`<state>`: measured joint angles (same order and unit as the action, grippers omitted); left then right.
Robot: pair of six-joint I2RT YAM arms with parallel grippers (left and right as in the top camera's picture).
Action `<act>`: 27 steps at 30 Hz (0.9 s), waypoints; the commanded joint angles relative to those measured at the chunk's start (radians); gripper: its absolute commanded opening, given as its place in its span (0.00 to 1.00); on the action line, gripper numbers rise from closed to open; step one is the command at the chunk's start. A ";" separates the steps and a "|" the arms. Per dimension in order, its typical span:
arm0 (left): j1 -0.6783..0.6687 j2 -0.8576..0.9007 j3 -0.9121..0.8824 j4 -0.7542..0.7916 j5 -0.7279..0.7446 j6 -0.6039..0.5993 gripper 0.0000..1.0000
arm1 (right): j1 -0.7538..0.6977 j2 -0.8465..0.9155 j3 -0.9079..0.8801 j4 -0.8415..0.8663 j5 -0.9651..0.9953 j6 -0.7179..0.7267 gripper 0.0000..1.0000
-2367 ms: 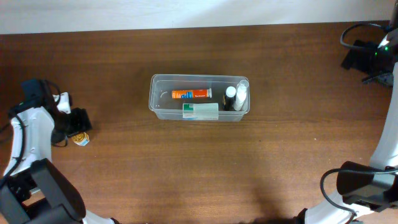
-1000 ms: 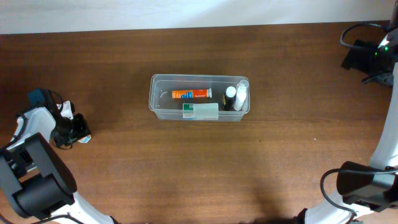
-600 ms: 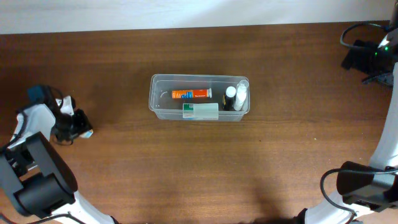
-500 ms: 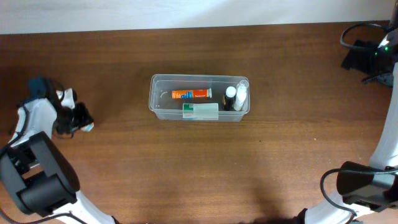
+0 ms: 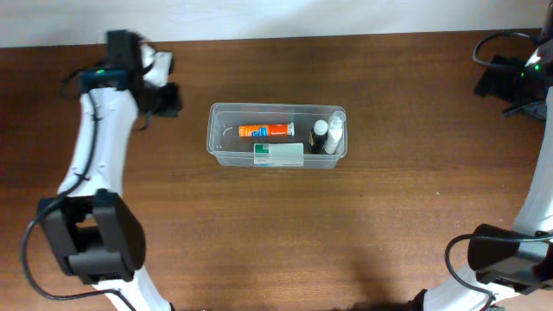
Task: Pack container
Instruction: 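Carry the amber bottle over the container and lower it inside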
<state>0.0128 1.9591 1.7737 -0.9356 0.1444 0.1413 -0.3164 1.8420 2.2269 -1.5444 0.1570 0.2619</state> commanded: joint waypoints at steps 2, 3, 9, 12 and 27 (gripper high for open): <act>-0.133 0.000 0.046 0.012 -0.035 0.063 0.34 | -0.005 -0.005 0.007 0.000 0.009 0.009 0.98; -0.158 0.002 0.046 0.014 -0.052 0.063 0.34 | -0.005 -0.005 0.007 0.000 0.009 0.009 0.98; -0.282 0.008 0.046 0.014 -0.138 0.076 0.34 | -0.005 -0.005 0.007 0.000 0.009 0.009 0.98; -0.314 0.019 0.044 0.012 -0.170 0.078 0.34 | -0.005 -0.005 0.007 0.000 0.009 0.009 0.98; -0.319 0.153 0.043 -0.104 -0.174 0.077 0.34 | -0.005 -0.005 0.007 0.000 0.009 0.009 0.98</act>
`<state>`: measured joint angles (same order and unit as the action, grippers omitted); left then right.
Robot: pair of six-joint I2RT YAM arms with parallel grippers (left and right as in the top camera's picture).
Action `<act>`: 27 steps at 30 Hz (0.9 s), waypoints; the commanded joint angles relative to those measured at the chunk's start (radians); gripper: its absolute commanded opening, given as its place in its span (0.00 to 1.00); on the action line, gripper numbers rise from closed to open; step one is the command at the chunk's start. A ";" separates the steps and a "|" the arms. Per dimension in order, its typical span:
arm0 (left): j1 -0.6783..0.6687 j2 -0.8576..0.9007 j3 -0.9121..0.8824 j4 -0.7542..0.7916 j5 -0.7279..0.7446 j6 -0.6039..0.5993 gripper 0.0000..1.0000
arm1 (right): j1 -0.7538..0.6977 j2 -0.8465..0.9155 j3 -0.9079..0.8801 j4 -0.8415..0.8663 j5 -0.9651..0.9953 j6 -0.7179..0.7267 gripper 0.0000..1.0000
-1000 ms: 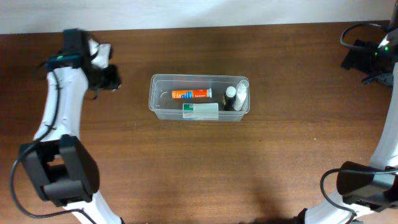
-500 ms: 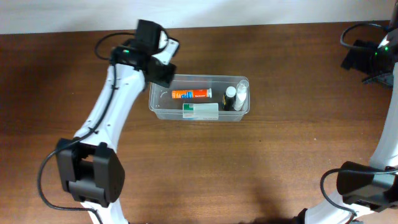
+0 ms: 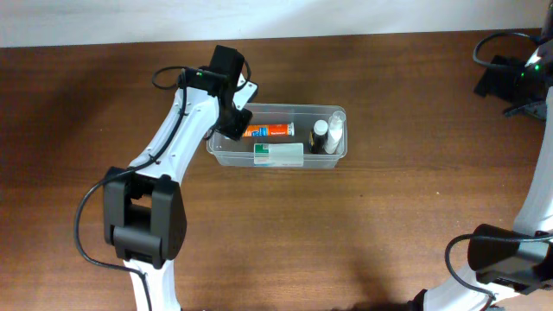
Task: Pack container
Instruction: 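Carry the amber bottle over the container and lower it inside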
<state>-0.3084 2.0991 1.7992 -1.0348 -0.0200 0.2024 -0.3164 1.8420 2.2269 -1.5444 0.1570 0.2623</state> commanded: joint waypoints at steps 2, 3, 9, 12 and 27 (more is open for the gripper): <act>0.003 0.028 0.016 -0.008 -0.010 0.016 0.34 | -0.005 -0.005 0.007 0.000 0.009 0.009 0.98; 0.002 0.034 0.013 -0.009 -0.009 0.016 0.34 | -0.005 -0.005 0.007 0.000 0.009 0.009 0.98; 0.003 0.051 -0.041 0.006 0.002 0.016 0.34 | -0.005 -0.005 0.007 0.000 0.009 0.009 0.98; 0.002 0.051 -0.076 0.022 0.007 0.016 0.34 | -0.005 -0.005 0.007 0.000 0.009 0.009 0.98; 0.003 0.051 -0.179 0.129 0.031 0.016 0.34 | -0.005 -0.005 0.007 0.000 0.009 0.009 0.98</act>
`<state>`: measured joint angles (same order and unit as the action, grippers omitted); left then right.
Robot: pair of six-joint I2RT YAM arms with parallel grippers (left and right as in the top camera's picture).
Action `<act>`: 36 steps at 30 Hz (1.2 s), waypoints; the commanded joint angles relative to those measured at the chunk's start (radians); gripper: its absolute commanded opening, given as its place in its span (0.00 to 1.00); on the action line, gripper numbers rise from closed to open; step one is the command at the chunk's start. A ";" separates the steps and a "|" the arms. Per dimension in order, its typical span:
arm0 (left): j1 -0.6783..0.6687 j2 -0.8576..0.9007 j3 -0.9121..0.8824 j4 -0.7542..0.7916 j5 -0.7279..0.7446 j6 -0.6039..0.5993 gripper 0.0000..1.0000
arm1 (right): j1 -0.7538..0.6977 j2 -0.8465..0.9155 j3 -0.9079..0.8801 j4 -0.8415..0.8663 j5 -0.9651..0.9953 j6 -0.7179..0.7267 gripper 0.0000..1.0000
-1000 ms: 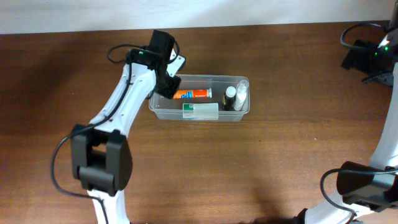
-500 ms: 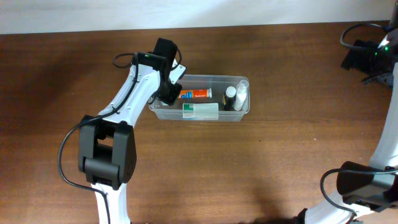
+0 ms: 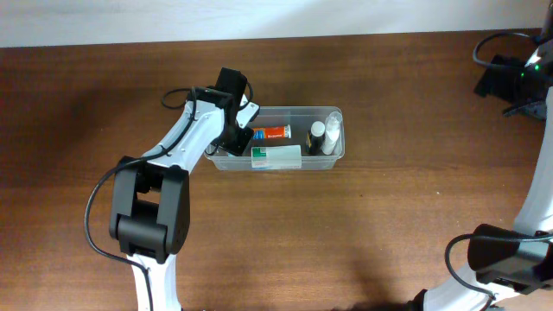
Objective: Pack container
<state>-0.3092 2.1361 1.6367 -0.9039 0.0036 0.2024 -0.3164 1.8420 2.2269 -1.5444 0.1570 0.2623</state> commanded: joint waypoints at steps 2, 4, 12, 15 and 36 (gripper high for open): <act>0.003 0.014 -0.017 0.003 0.008 0.016 0.40 | -0.005 -0.005 0.007 0.000 0.009 0.009 0.98; 0.003 0.014 -0.017 0.004 0.008 0.016 0.43 | -0.005 -0.005 0.007 0.000 0.009 0.009 0.98; 0.003 0.014 -0.017 0.011 0.008 0.016 0.45 | -0.005 -0.005 0.007 0.000 0.009 0.009 0.98; 0.003 0.014 -0.017 0.011 0.007 0.016 0.45 | -0.005 -0.005 0.007 0.000 0.009 0.009 0.98; 0.003 0.009 0.300 -0.187 0.008 0.016 0.72 | -0.005 -0.005 0.007 0.000 0.009 0.009 0.99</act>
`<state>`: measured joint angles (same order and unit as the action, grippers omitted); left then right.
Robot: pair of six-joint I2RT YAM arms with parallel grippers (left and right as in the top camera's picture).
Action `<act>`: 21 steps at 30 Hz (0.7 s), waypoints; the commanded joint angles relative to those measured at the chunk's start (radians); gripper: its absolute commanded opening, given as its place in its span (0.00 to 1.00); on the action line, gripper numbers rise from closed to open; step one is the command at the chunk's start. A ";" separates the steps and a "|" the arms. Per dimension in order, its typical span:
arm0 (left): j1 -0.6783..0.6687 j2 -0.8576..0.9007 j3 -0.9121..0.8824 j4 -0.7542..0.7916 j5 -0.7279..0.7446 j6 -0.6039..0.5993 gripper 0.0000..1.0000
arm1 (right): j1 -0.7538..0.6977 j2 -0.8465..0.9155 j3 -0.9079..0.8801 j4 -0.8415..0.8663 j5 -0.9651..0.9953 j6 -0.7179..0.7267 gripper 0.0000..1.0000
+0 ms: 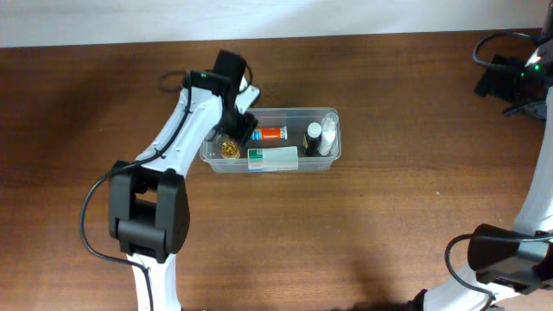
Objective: Pack container
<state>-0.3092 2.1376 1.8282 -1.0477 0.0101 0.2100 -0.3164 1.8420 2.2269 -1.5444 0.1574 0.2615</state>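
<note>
A clear plastic container [333,155] stands mid-table. In it lie an orange tube [271,133], a white and green box [273,157], a black bottle with a white cap [312,138], a pale bottle [328,136] and a small gold object [229,149] at the left end. My left gripper [239,131] hangs over the container's left end, just above and right of the gold object, which lies free of its fingers. My right gripper [494,84] rests at the far right edge of the table, its jaws too dark to read.
The brown wooden table [363,233] ends at a white wall along the back. My left arm's base [145,226] stands at the front left and my right arm's base [505,255] at the front right. Cables hang near the right gripper.
The gold object now lies in the container's left end, where none showed before. My left gripper sits slightly higher and further back. The container has shifted a little to the left.
My left gripper was first far left of the container at the table's back. Then it was at the container's left rim, then down inside the left end. Now a gold object lies there and the container sits slightly further left. The right arm stayed put.
</note>
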 commanded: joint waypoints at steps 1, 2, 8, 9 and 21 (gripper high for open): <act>0.003 0.006 0.136 -0.063 0.002 0.009 0.75 | -0.005 -0.005 0.007 0.000 0.009 0.010 0.98; 0.003 0.003 0.172 -0.090 0.002 0.009 0.76 | -0.005 -0.005 0.007 0.000 0.009 0.010 0.98; 0.004 -0.050 0.375 -0.260 0.001 -0.004 0.99 | -0.005 -0.005 0.007 0.000 0.009 0.010 0.98; 0.005 -0.065 0.398 -0.278 0.001 -0.017 0.99 | -0.005 -0.005 0.007 0.000 0.009 0.010 0.98; 0.006 -0.383 0.469 -0.463 0.001 -0.040 0.99 | -0.005 -0.005 0.007 0.000 0.009 0.010 0.98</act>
<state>-0.3080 1.8267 2.2803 -1.5043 0.0105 0.1860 -0.3164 1.8420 2.2269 -1.5444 0.1570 0.2619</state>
